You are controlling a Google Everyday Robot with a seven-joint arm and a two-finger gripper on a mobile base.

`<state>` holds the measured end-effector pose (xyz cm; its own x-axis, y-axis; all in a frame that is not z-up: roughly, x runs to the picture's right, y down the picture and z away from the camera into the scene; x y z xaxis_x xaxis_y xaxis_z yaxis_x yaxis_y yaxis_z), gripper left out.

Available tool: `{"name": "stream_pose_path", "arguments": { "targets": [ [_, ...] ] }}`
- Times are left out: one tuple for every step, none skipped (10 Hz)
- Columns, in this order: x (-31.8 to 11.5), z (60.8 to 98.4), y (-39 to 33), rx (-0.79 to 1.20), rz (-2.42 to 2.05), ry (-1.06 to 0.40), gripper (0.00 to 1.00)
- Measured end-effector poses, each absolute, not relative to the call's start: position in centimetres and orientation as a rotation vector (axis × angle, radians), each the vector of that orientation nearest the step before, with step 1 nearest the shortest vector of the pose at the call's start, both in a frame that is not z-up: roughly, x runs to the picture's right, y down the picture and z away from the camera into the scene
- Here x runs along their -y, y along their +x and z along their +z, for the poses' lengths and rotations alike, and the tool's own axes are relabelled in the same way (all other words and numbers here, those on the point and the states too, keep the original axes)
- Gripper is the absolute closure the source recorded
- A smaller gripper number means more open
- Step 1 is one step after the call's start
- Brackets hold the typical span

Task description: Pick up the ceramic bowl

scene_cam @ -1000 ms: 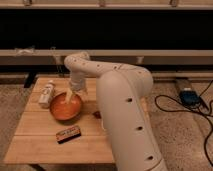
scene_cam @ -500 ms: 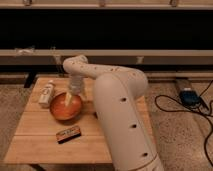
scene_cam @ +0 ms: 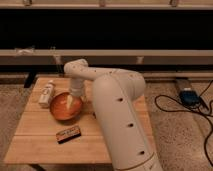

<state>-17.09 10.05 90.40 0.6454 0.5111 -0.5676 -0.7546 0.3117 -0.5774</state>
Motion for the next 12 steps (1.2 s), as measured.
{"name": "stream_pose_path", "arguments": {
  "targets": [
    [-10.1,90.4,-16.8,-0.303,0.859,-0.932,0.42],
    [-10.1,90.3,-16.7,-0.302,0.864,-0.936,0.51],
    [-10.0,90.4,-16.4,-0.301,0.872,-0.937,0.61],
    [-9.8,90.4,-16.2,-0.292,0.884,-0.935,0.73],
    [-9.7,90.2,-16.3,-0.287,0.889,-0.935,0.81],
    [-9.6,90.0,-16.4,-0.28,0.894,-0.937,0.91],
    [-9.3,89.9,-16.1,-0.274,0.906,-0.935,0.98],
    [-9.1,89.7,-15.7,-0.267,0.922,-0.934,1.0],
    [-8.9,89.5,-15.6,-0.258,0.933,-0.935,1.0],
    [-8.2,89.1,-15.4,-0.236,0.952,-0.926,1.0],
    [-6.8,88.3,-15.1,-0.203,0.975,-0.909,1.0],
    [-5.8,87.4,-14.9,-0.183,0.984,-0.898,1.0]
  ]
}}
